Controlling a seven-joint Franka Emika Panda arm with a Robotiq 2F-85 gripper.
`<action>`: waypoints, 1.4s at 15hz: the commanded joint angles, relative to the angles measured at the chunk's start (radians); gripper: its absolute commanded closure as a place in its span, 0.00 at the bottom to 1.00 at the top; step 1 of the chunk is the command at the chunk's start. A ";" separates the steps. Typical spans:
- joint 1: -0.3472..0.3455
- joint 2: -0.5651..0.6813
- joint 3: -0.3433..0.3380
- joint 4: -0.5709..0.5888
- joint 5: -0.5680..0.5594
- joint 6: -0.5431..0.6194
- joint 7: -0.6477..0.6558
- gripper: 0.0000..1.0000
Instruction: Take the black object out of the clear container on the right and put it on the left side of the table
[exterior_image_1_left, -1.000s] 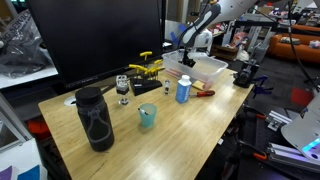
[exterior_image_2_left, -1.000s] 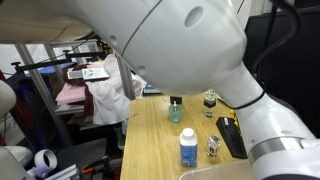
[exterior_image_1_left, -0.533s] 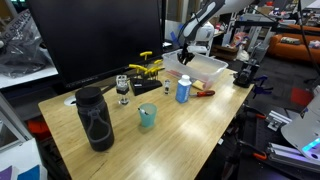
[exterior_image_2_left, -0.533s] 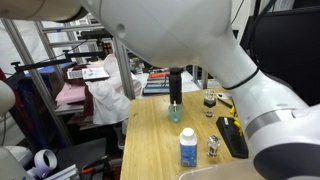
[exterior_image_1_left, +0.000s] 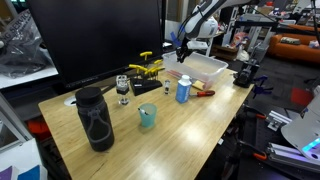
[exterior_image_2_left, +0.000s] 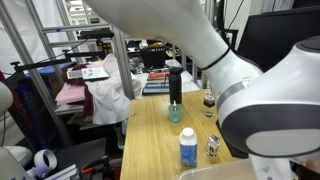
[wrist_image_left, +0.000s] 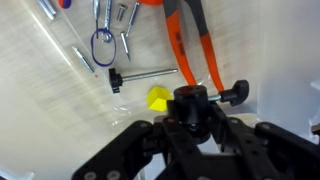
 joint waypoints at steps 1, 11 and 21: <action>0.049 -0.099 -0.021 -0.115 -0.033 0.073 0.017 0.91; 0.113 -0.310 0.019 -0.328 -0.095 0.176 -0.033 0.91; 0.011 -0.401 0.393 -0.313 0.443 -0.052 -0.668 0.91</action>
